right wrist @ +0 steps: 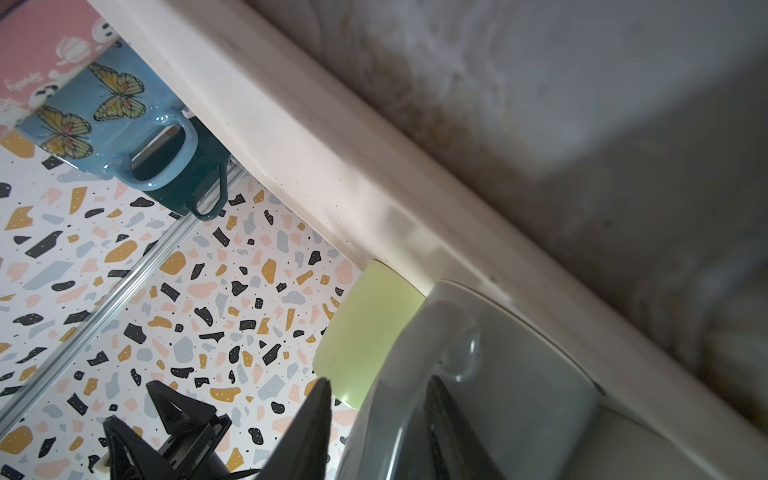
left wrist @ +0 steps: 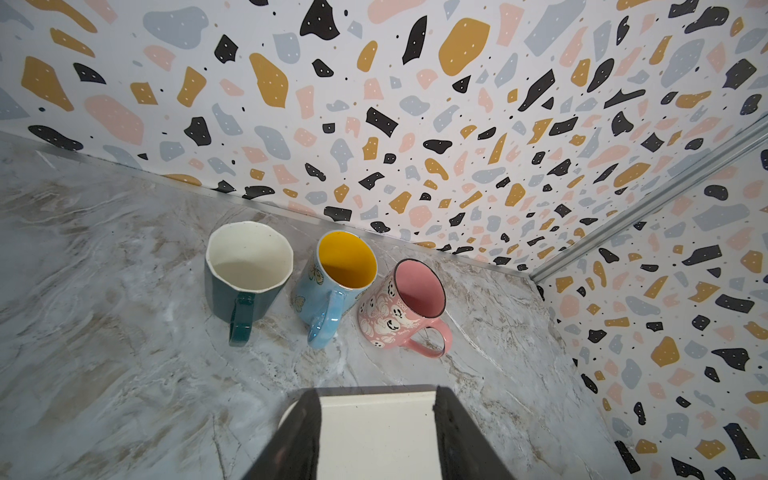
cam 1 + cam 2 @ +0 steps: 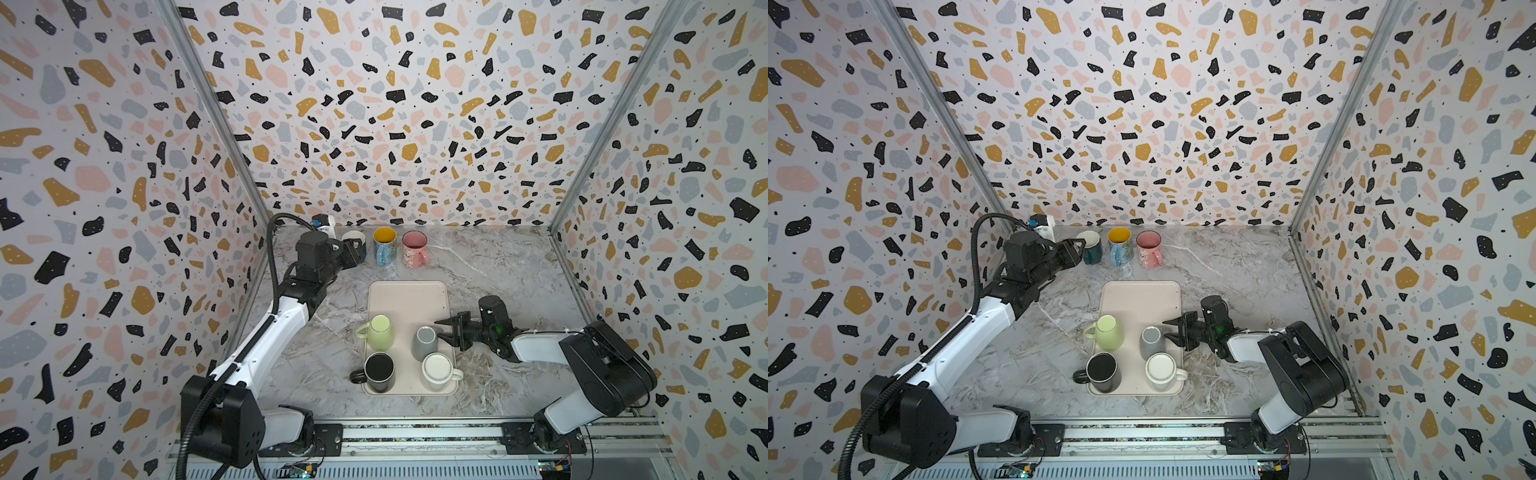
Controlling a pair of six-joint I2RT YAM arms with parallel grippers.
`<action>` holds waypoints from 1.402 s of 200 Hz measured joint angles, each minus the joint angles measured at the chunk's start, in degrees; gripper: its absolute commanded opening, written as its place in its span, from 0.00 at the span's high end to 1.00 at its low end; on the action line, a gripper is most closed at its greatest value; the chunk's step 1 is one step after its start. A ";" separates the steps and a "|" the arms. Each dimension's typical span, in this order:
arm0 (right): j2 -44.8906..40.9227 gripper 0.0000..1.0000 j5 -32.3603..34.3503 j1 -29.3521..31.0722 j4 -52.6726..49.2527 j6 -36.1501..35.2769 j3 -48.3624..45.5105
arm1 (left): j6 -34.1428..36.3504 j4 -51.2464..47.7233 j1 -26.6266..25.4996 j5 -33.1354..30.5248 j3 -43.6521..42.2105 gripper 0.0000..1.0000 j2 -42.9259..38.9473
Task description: Turn the mug right side up
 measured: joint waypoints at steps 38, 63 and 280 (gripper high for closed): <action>1.79 0.67 -0.02 0.07 1.66 0.52 0.46 | 0.04 0.00 0.28 0.00 0.00 0.54 0.00; 3.08 0.70 -0.24 0.11 3.15 0.85 0.79 | 0.07 0.00 0.37 0.00 0.00 0.54 0.00; 16.72 1.00 -3.85 -0.15 23.32 3.93 8.02 | 0.24 -0.09 1.25 0.00 0.00 0.54 0.00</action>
